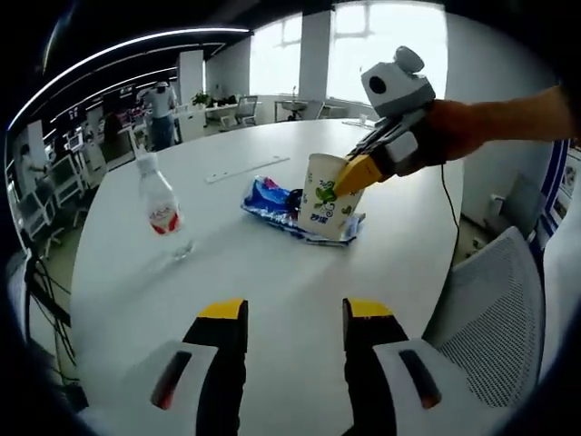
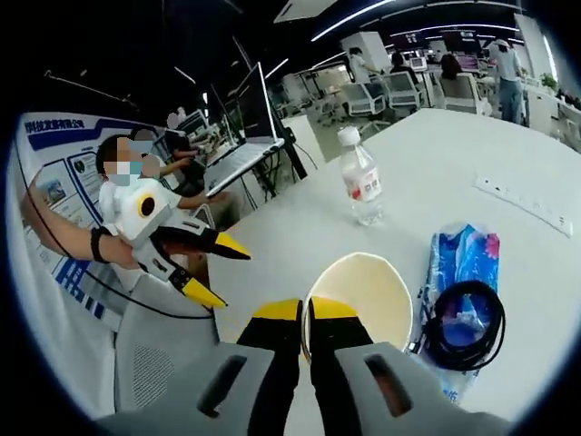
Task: Arrange the tabletop items into an orderly group along one side of the table until the central work area is clear of visible clutter.
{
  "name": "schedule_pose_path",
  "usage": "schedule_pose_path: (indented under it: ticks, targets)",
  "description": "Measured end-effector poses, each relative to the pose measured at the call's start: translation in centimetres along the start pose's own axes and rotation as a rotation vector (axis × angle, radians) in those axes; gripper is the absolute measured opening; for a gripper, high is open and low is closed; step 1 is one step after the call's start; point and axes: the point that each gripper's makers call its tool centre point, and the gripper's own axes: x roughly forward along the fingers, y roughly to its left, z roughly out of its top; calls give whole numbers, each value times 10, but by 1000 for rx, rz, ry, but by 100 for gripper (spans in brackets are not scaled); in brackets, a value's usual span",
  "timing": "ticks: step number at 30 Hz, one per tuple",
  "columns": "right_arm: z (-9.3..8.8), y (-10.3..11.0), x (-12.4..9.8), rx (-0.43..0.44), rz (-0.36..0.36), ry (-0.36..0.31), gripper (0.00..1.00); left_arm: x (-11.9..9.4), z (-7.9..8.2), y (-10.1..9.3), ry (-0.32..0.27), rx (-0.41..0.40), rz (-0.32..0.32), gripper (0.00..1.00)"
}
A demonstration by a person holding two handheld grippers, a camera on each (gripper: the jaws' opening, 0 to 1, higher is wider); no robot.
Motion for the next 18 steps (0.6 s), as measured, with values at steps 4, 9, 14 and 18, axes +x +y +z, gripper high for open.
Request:
schedule_pose_path:
  ticks: [4,9,14,18]
  targets:
    - [3,-5,12,-15,-6,17,0,-7,-6,8,-1,-16,19,40]
    - [8,-11,28,-52,-15,50,0,-15,-13,17,0,-36,39,40]
    - [9,-20,46,-86,-23,103,0,-22,-20,25,0,-56,59,40]
    - [14,-27,60,-99,-26,117,0,-28,-25,33,-1,-72,75,40]
